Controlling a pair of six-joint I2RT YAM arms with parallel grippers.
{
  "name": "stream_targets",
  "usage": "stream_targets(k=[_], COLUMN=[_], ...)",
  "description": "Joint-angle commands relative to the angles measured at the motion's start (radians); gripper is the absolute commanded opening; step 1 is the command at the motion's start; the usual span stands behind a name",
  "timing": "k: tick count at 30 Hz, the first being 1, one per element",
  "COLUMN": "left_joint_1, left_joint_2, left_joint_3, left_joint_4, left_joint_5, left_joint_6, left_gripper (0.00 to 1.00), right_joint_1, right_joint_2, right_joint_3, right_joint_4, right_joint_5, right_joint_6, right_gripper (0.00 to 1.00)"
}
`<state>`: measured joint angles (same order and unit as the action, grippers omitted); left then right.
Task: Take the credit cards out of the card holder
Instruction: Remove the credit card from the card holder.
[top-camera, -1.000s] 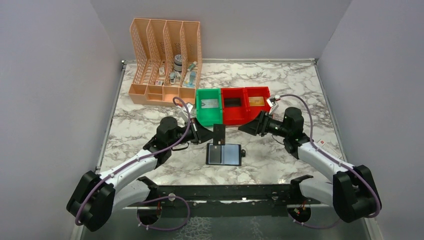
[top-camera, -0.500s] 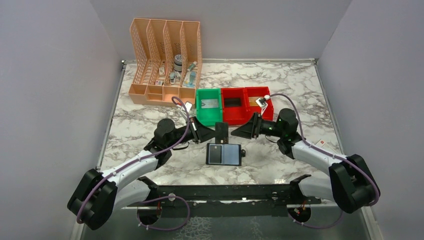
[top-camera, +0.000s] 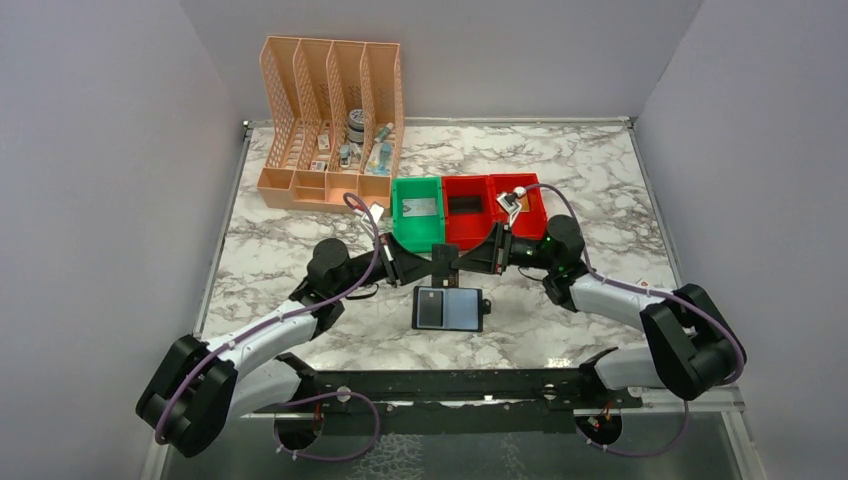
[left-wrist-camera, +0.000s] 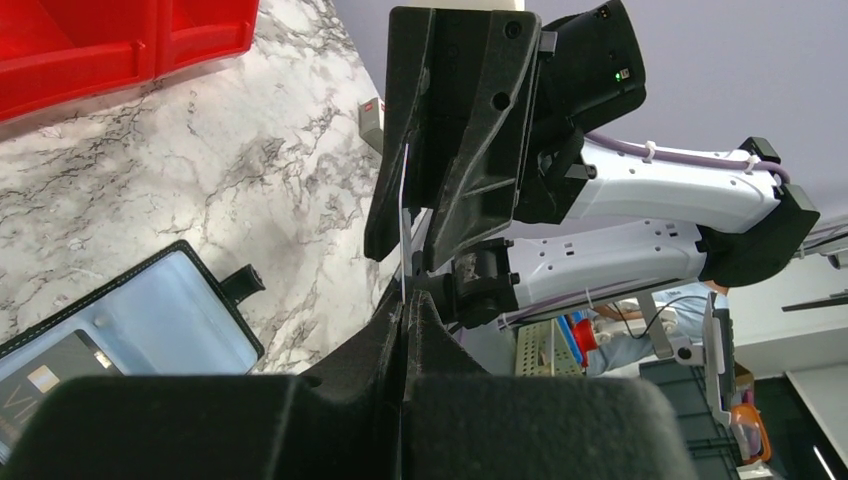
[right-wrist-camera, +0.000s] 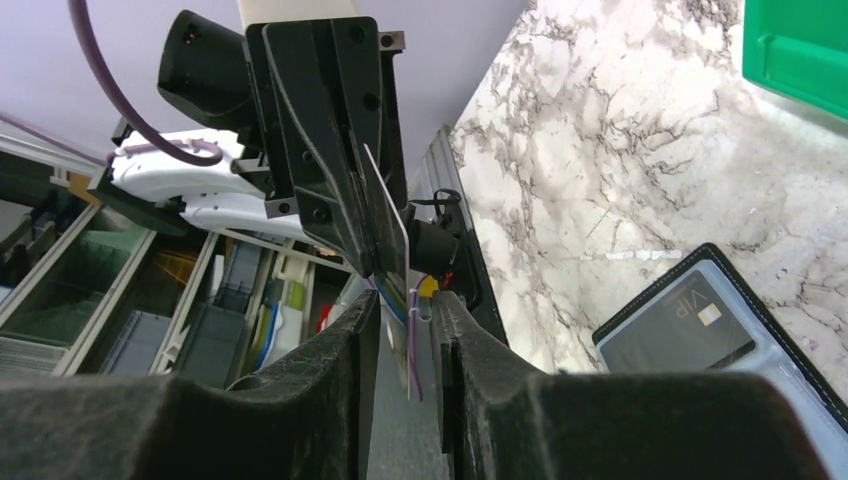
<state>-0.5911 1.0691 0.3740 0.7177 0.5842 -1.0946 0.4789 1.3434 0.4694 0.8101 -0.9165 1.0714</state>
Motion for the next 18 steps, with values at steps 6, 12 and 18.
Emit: stream_targets(k=[6, 12, 18], left_joint_1=[-0.002, -0.003, -0.001], left_joint_2=[0.020, 0.009, -0.012], left_joint_3=[-0.007, -0.021, -0.052], left_joint_4=[0.076, 0.081, 0.052], left_joint_5=[0.032, 0.015, -0.024], left_joint_6=[-0.010, -0.015, -0.006], left_gripper=[0.00, 0.00, 0.57], right_joint_1=[0.010, 0.010, -0.009], right_joint_2=[0.049, 0.061, -0.021], right_joint_3=[0.014, 0.003, 0.027], right_joint_4=[0.168, 0.218, -0.058], right_joint_5=[-0.060, -0.076, 0.038], right_joint_6=[0.088, 0.107, -0.057], right_gripper=[0.07, 0.01, 0.01])
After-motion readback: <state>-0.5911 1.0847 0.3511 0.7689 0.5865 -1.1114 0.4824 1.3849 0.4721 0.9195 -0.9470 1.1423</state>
